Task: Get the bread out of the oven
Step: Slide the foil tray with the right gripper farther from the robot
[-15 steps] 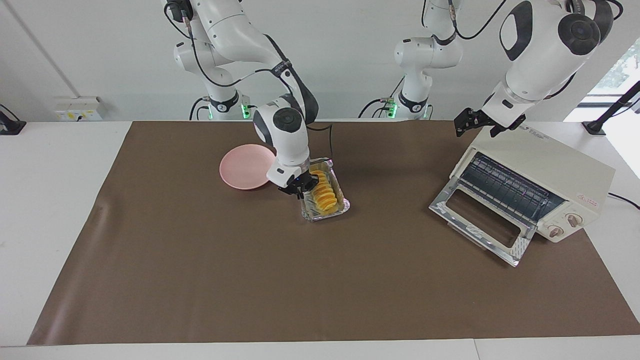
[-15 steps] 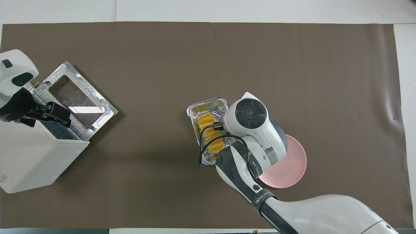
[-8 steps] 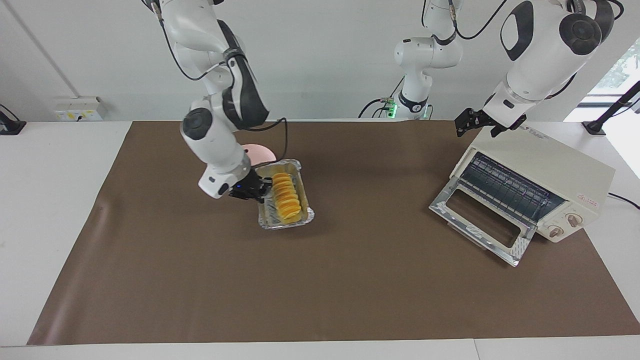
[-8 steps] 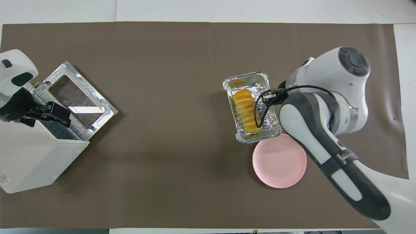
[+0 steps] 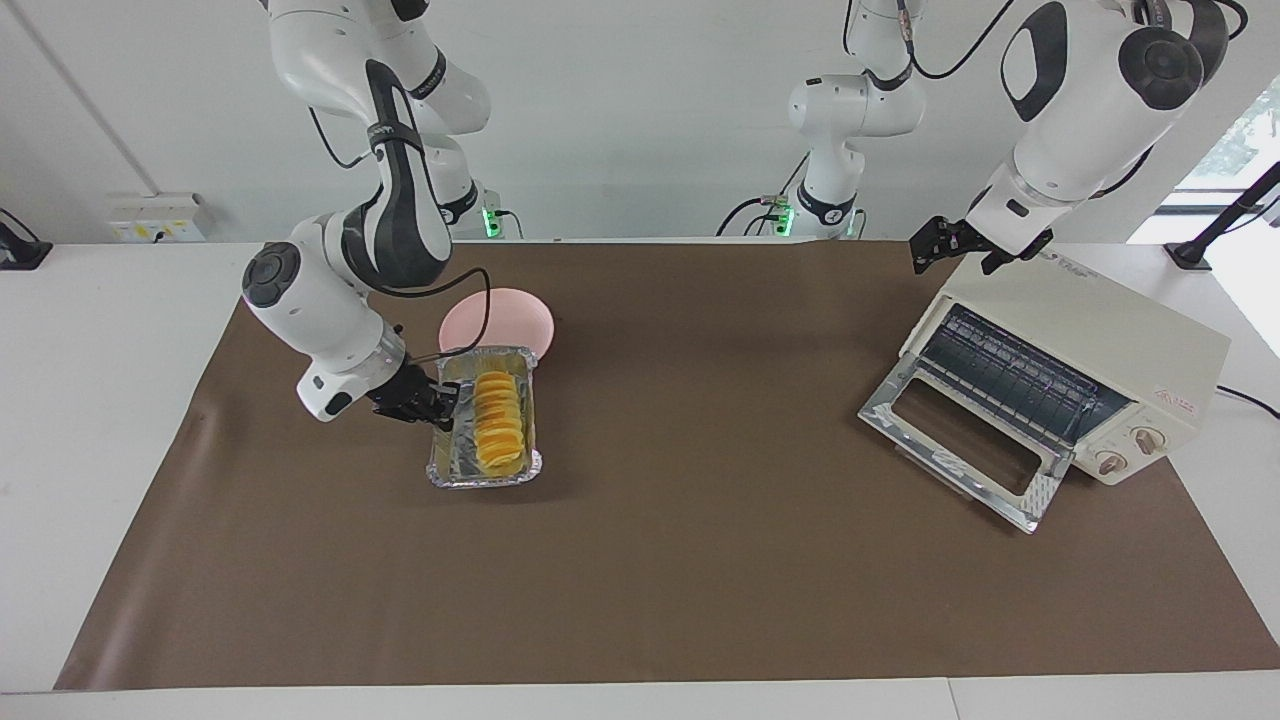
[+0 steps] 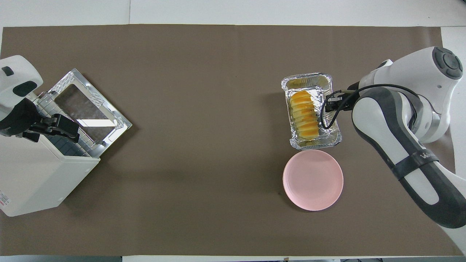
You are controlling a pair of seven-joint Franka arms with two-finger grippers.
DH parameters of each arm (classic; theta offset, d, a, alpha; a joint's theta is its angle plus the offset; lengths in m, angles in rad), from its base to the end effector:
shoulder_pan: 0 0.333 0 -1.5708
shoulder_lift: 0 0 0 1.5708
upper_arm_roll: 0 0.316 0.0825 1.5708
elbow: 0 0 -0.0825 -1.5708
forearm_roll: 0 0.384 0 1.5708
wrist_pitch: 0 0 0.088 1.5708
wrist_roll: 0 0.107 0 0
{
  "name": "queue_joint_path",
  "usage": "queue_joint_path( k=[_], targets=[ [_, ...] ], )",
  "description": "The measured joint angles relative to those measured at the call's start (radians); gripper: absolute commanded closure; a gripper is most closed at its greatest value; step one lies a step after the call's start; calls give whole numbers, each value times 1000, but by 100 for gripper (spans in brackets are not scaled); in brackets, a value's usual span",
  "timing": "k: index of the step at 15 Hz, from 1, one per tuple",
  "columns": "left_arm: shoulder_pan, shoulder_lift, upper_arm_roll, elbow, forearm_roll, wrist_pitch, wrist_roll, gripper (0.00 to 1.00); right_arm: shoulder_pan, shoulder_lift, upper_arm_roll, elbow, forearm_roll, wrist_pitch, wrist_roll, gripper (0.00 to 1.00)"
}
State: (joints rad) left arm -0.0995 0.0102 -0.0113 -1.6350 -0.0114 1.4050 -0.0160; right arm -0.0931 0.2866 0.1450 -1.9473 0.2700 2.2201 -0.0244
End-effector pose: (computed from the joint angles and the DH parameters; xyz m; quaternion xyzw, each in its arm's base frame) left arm 0.5314 -0.0605 0.5770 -0.9917 0.0473 0.1199 0.0019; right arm 0.6081 0.0365 0.3362 -0.9908 0.0470 0.0085 0.1269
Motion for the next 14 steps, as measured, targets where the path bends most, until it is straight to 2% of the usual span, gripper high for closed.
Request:
queue_joint_path(
  k=[3, 4, 5, 6, 9, 14],
  targets=[
    [0, 0, 0, 0, 0, 0, 0, 0, -18, 9, 0, -35, 0, 38, 0, 100],
    [0, 0, 0, 0, 0, 0, 0, 0, -22, 9, 0, -35, 0, 39, 0, 81],
    [0, 0, 0, 0, 0, 0, 0, 0, -24, 9, 0, -34, 0, 39, 0, 35],
    [0, 0, 0, 0, 0, 0, 0, 0, -25, 9, 0, -33, 0, 38, 0, 0],
    [0, 0, 0, 0, 0, 0, 0, 0, -25, 2, 2, -19, -7, 38, -5, 0],
    [0, 0, 0, 0, 0, 0, 0, 0, -16, -5, 7, 60, -84, 14, -15, 0]
  ],
)
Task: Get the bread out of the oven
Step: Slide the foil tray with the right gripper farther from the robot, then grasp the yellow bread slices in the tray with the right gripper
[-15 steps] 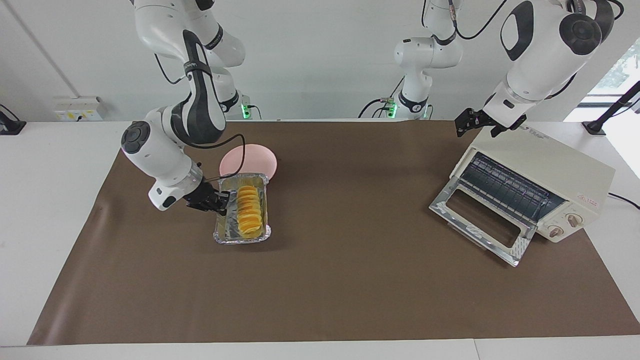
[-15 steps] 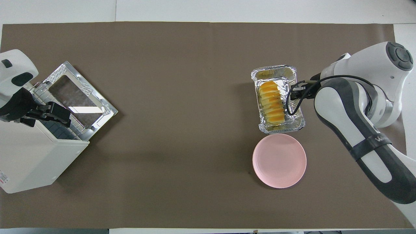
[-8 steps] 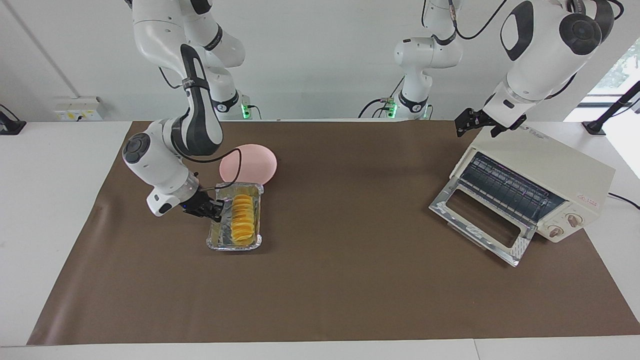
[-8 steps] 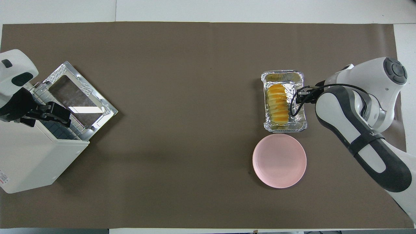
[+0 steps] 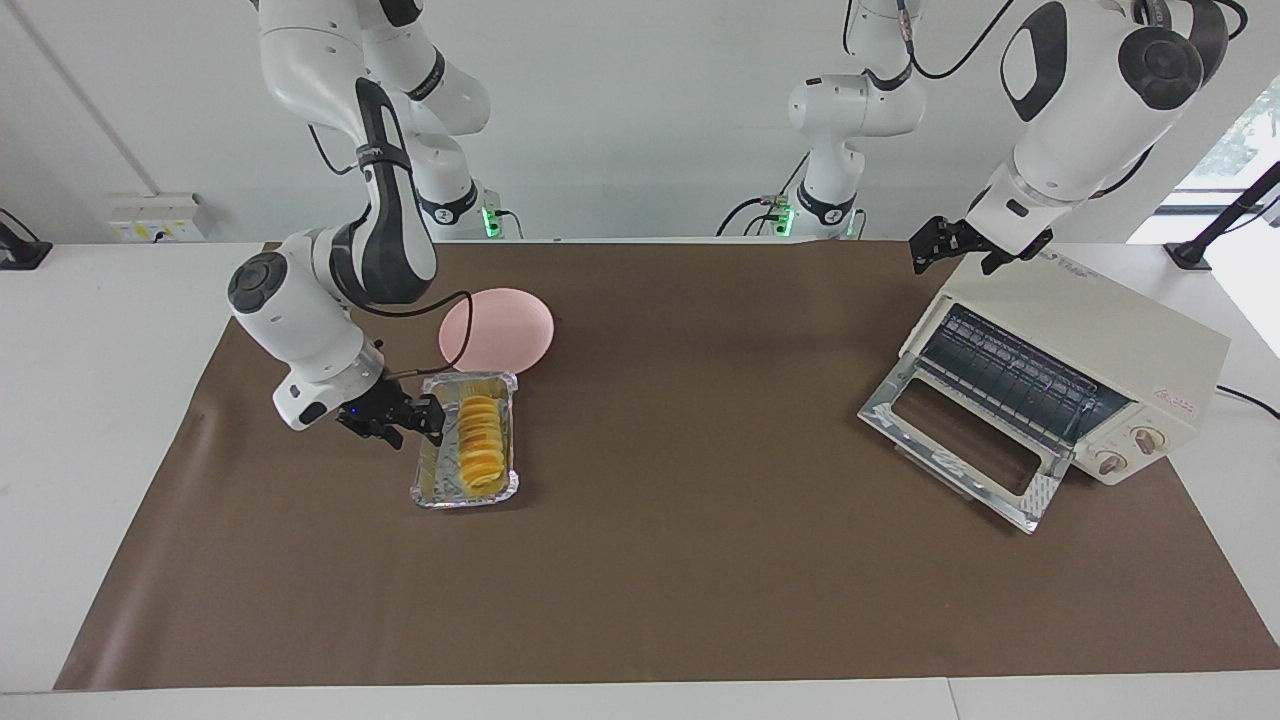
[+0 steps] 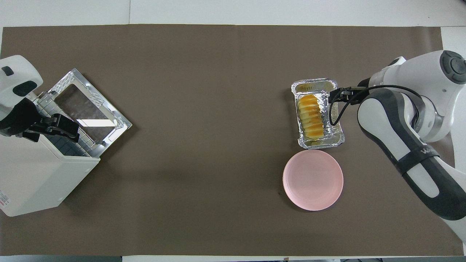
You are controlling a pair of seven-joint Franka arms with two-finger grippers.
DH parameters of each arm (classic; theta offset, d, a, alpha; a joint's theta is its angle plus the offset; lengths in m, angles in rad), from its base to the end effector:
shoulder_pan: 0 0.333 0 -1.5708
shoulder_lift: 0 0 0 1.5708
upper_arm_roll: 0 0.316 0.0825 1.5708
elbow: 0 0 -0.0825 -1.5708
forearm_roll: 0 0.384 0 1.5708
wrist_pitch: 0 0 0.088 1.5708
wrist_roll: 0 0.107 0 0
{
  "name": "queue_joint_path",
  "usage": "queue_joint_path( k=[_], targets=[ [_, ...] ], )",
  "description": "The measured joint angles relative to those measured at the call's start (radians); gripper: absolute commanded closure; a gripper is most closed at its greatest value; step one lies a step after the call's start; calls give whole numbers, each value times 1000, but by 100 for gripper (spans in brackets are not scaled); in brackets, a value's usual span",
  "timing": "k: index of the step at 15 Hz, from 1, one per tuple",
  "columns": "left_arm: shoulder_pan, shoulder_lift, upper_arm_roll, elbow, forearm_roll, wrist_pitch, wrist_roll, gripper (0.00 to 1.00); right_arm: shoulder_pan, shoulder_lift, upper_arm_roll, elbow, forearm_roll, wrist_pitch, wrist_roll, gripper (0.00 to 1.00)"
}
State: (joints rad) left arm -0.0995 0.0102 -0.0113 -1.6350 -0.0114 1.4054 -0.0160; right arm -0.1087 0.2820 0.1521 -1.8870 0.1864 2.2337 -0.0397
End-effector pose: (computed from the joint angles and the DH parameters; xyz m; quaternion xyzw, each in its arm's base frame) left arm 0.5314 -0.0605 0.5770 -0.9917 0.0473 0.1197 0.0018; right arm 0.6253 0.0276 0.3670 -0.9947 0.0171 -0.0327 0.0962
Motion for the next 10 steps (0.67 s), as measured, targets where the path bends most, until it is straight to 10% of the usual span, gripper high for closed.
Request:
queue_joint_path(
  k=[10],
  targets=[
    [0, 0, 0, 0, 0, 0, 0, 0, 114, 30, -1, -13, -174, -7, -5, 9]
  ],
)
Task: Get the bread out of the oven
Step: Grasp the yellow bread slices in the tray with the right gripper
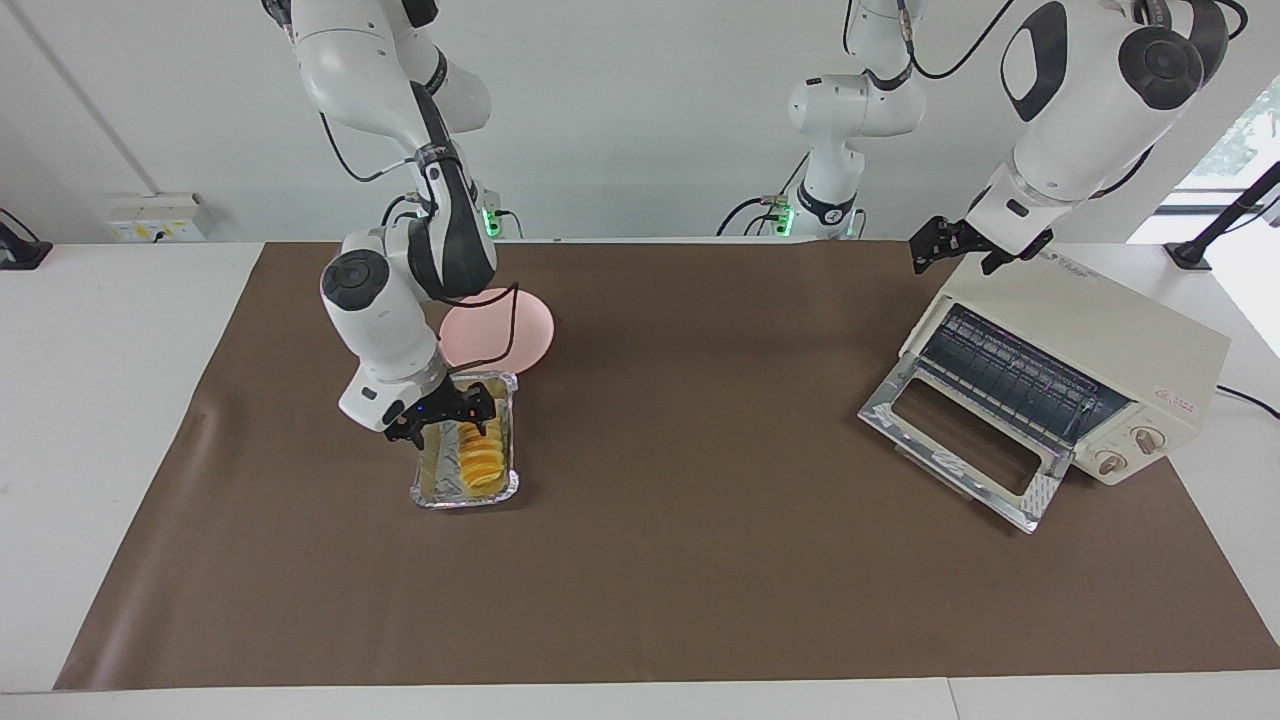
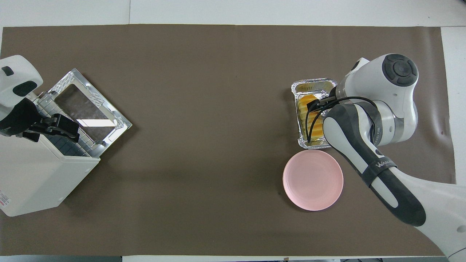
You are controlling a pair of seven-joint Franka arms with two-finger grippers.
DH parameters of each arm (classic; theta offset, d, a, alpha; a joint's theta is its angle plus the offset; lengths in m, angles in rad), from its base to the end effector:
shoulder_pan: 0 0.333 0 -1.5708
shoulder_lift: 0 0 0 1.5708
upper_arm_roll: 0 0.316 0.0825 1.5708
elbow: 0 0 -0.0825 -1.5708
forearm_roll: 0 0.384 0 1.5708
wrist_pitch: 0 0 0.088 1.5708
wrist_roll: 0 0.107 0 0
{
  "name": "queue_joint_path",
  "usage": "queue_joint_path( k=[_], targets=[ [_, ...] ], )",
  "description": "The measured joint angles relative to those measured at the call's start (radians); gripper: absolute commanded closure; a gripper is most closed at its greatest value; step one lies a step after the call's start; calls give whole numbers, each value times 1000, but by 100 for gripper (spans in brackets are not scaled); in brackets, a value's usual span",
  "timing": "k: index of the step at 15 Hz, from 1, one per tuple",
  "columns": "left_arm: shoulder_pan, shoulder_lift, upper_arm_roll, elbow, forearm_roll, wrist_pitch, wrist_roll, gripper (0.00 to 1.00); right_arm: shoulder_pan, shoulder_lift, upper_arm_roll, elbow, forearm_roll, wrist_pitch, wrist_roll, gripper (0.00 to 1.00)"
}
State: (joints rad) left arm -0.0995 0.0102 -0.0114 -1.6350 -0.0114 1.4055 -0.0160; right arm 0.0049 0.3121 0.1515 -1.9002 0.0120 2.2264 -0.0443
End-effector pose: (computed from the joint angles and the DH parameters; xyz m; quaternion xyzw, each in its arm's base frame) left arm 0.5314 -0.0605 0.5770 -0.9917 0.0474 0.1197 0.0018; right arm 0.6151 0.0925 0.3411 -0.9953 -0.0927 -0.0072 0.0284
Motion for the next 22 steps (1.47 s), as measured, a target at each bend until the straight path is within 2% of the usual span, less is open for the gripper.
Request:
queue_joint_path(
  k=[10, 13, 14, 18, 19, 22],
  targets=[
    [0, 0, 0, 0, 0, 0, 0, 0, 23, 10, 7, -51, 1, 26, 19, 12],
    [0, 0, 0, 0, 0, 0, 0, 0, 32, 10, 8, -54, 1, 27, 29, 32],
    [0, 0, 0, 0, 0, 0, 0, 0, 34, 10, 8, -55, 1, 27, 30, 42],
    [0, 0, 0, 0, 0, 0, 0, 0, 39, 10, 8, -61, 1, 30, 33, 93],
    [0, 0, 0, 0, 0, 0, 0, 0, 39, 10, 8, -61, 1, 30, 33, 100],
    [0, 0, 0, 0, 0, 0, 0, 0, 39, 10, 7, -61, 1, 30, 35, 100]
  ],
)
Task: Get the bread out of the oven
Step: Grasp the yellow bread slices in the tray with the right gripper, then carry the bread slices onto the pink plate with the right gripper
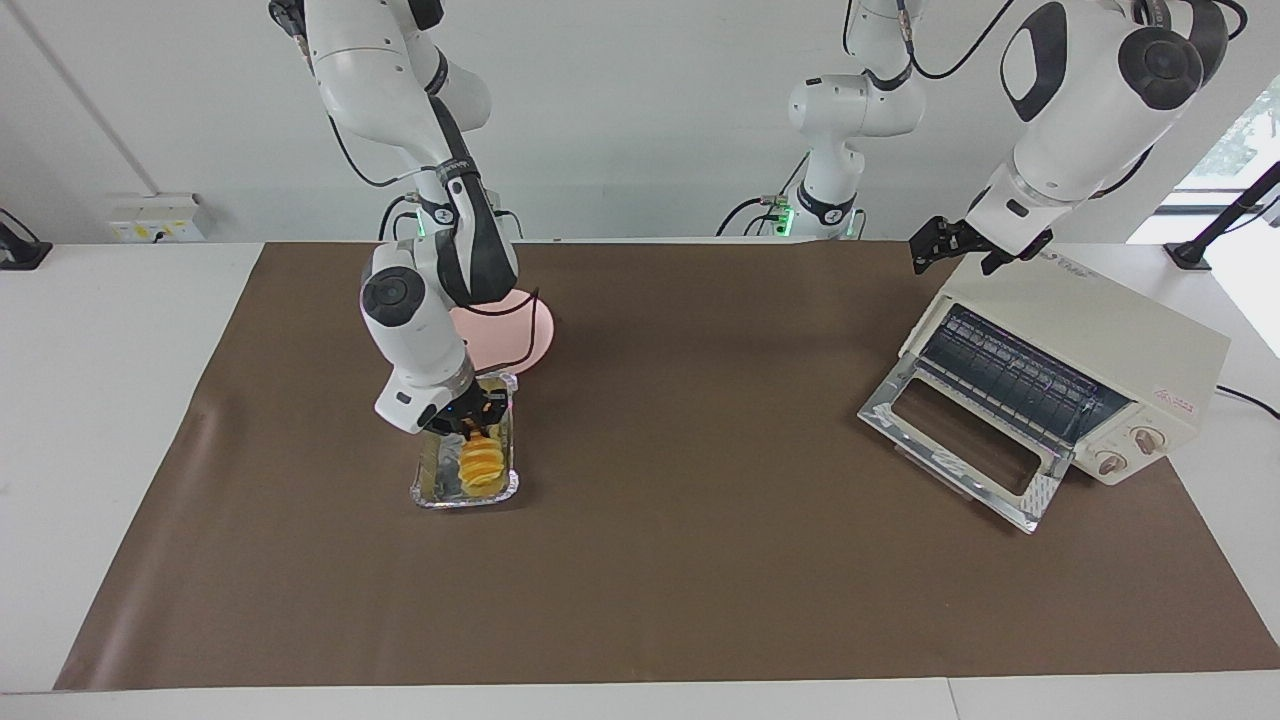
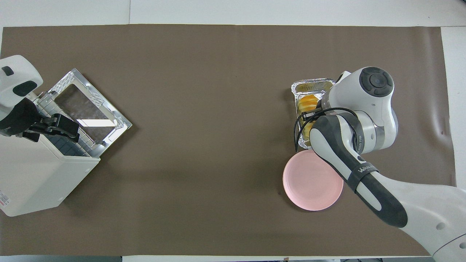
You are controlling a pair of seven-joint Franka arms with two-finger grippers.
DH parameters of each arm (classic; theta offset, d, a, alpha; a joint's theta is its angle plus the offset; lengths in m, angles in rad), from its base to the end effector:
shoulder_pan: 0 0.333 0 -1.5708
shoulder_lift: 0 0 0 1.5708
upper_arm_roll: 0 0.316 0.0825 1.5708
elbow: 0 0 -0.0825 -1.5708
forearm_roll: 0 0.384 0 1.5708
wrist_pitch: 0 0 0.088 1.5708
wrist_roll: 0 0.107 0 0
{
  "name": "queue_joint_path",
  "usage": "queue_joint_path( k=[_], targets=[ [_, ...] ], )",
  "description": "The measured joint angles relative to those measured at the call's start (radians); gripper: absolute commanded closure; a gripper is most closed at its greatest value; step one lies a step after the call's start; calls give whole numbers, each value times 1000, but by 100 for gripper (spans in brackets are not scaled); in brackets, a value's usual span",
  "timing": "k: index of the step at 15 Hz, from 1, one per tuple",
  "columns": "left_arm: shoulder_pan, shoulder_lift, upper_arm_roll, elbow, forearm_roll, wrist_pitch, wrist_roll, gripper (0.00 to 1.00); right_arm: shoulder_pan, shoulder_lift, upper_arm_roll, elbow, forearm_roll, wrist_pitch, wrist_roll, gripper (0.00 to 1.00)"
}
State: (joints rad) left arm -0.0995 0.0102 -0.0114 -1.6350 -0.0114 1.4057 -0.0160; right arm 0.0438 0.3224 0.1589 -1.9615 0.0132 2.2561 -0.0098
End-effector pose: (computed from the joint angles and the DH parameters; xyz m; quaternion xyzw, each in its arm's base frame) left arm 0.5315 -0.0605 0.5771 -0.9917 0.0474 0.1196 0.0018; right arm 0.5961 0.1190 0.3107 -0.9946 -0.0981 0.0148 0.0289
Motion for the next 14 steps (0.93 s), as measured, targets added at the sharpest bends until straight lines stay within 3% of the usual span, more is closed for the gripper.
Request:
queue_joint_path(
  k=[4, 7, 10, 14],
  targets=[
    [0, 0, 0, 0, 0, 0, 0, 0, -1, -1, -2, 27, 3, -45, 18, 100],
    [0, 0, 0, 0, 0, 0, 0, 0, -4, -28, -3, 129, 3, -222, 63, 100],
    [0, 0, 0, 0, 0, 0, 0, 0, -1, -127, -1, 175, 3, -397, 97, 100],
    [0, 0, 0, 0, 0, 0, 0, 0, 0, -267, -1, 126, 4, -604, 104, 100]
  ],
)
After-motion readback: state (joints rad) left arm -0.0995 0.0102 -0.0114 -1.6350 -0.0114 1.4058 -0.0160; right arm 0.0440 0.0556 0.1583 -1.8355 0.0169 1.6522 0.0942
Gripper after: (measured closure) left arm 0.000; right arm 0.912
